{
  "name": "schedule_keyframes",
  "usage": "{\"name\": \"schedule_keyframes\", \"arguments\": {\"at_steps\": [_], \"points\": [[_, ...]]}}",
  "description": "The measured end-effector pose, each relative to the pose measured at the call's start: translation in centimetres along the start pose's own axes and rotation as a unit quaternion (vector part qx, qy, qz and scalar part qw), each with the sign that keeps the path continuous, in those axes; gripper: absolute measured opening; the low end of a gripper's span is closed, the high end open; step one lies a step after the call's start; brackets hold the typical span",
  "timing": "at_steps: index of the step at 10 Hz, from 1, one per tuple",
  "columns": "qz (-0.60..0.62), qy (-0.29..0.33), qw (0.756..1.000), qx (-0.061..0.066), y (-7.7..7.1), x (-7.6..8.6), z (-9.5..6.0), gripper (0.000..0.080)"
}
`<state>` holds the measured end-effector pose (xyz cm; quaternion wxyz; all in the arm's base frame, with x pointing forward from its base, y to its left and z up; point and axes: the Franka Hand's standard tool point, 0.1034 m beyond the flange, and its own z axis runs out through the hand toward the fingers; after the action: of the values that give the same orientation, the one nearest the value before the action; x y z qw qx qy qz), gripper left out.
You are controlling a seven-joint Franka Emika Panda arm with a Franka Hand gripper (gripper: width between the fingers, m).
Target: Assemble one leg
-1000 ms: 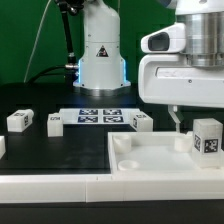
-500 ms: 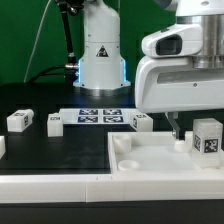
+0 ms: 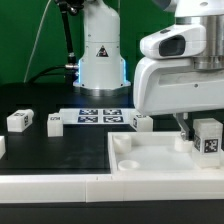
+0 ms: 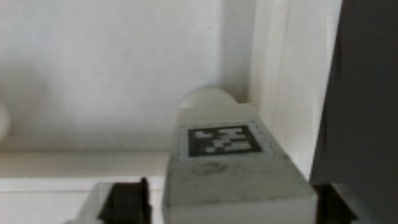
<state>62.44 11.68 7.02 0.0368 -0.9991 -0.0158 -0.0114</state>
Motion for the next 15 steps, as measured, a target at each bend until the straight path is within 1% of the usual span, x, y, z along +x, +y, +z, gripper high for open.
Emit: {"name": "schedule_keyframes", "arguments": {"at_steps": [1, 2, 3, 4, 6, 8, 10, 11, 12, 13, 14, 15], "points": [[0.01, 0.0, 1.0, 0.0, 0.01, 0.0, 0.0, 0.0288], [0.011, 0.0, 1.0, 0.0, 0.01, 0.0, 0.0, 0.0288], [0.055, 0.0, 0.998, 0.004, 0.06, 0.01, 0.03, 0.0288], [0.115, 0.002, 0.993, 0.011, 0.21, 0.08, 0.04, 0.0288], [0.196, 0.008, 0.98, 0.017, 0.31, 0.02, 0.05, 0.0288], [0.282, 0.005, 0.959, 0.023, 0.43, 0.02, 0.07, 0.029], [0.387, 0.001, 0.922, 0.025, 0.41, -0.04, 0.11, 0.029], [0.416, 0.002, 0.909, 0.025, 0.38, -0.05, 0.13, 0.029], [0.496, 0.0, 0.868, 0.027, 0.22, -0.09, 0.19, 0.029], [0.551, -0.001, 0.834, 0.027, -0.01, -0.14, 0.25, 0.029], [0.611, 0.001, 0.791, 0.027, -0.21, -0.14, 0.28, 0.029], [0.673, 0.002, 0.739, 0.028, -0.22, -0.12, 0.28, 0.029]]}}
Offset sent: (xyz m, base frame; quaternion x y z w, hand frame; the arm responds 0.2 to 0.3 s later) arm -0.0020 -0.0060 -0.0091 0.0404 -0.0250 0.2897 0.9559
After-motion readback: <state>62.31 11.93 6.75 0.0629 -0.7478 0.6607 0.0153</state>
